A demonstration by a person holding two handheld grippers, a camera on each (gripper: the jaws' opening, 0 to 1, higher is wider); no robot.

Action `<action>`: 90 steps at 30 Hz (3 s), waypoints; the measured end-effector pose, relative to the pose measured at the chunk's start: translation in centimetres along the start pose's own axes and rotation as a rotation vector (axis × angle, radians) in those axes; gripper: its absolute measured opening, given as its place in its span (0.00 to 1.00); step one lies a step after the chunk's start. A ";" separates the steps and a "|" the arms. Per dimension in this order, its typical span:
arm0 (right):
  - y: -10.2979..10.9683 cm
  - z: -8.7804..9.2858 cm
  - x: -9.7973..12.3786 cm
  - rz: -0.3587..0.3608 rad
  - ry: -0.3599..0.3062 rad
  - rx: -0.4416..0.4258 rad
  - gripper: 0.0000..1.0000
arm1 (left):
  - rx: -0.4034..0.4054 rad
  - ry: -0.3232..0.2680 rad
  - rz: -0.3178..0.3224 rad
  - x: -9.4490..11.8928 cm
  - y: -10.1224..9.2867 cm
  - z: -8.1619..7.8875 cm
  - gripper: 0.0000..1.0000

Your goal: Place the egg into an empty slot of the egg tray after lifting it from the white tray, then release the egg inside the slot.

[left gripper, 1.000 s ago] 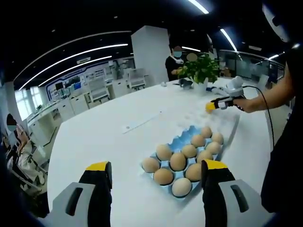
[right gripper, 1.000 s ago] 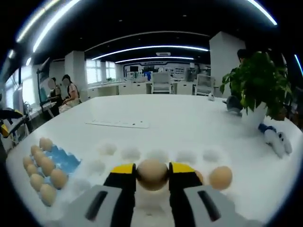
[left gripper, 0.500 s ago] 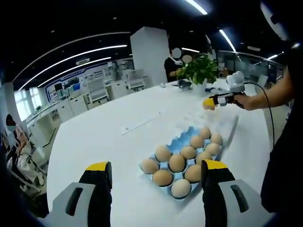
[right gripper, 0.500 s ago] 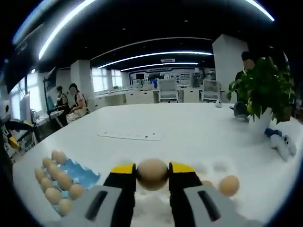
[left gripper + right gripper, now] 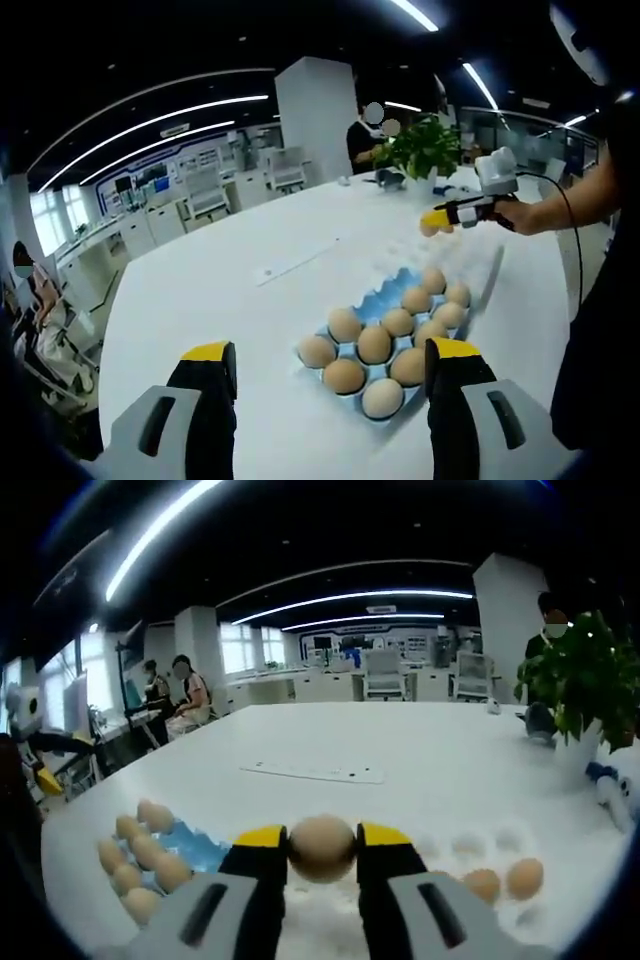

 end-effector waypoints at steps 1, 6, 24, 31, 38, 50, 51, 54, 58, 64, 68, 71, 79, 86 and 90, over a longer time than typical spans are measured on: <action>0.2 -0.1 -0.1 -0.006 -0.001 0.000 0.26 | 0.000 0.000 0.000 0.0 0.0 0.0 0.77; 1.2 -0.4 -0.6 -0.038 -0.007 0.004 0.26 | 0.002 0.001 -0.004 0.1 0.1 0.1 0.77; 8.0 0.5 -3.9 -0.232 0.032 0.020 0.26 | 0.010 0.004 -0.009 0.3 0.4 0.5 0.77; 10.5 1.2 -5.3 -0.299 0.061 0.036 0.26 | 0.010 0.004 -0.007 0.3 0.4 0.6 0.77; 12.9 1.9 -6.9 -0.364 0.086 0.072 0.26 | 0.013 0.005 -0.009 0.3 0.6 0.7 0.77; 14.7 3.6 -8.6 -0.431 0.143 0.102 0.27 | 0.016 0.008 -0.016 0.6 0.7 0.9 0.77; 14.8 3.7 -8.7 -0.437 0.152 0.103 0.26 | 0.017 0.009 -0.015 0.6 0.7 0.9 0.77; 14.9 4.1 -8.8 -0.445 0.164 0.098 0.27 | 0.019 0.011 -0.017 0.6 0.8 1.0 0.77; 14.8 4.6 -8.9 -0.449 0.195 0.037 0.27 | 0.017 0.011 -0.015 0.6 0.9 1.0 0.77; 14.6 4.6 -9.3 -0.471 0.218 0.024 0.27 | 0.014 0.007 -0.006 0.3 0.8 0.8 0.76; 14.5 4.5 -9.2 -0.489 0.232 0.032 0.27 | 0.013 0.005 -0.004 0.2 0.8 0.7 0.76; 14.4 4.4 -9.3 -0.497 0.239 0.017 0.27 | 0.011 0.006 -0.001 0.2 0.7 0.7 0.76; 14.3 4.4 -8.1 -0.504 0.213 0.007 0.27 | 0.008 0.007 0.004 0.1 0.5 0.6 0.76; 13.4 3.3 -6.5 -0.488 0.154 -0.013 0.27 | 0.004 0.009 0.004 0.0 0.5 0.5 0.76; 12.1 2.7 -5.7 -0.455 0.122 -0.029 0.27 | 0.002 0.006 0.008 -0.1 0.3 0.3 0.76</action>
Point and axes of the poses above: the point that each gripper's makers call its tool centre point, and the gripper's own axes: x roughly backward along the fingers, y roughly to its left, z roughly out of its underside, the point moved 6 cm from there along x, roughly backward along the fingers
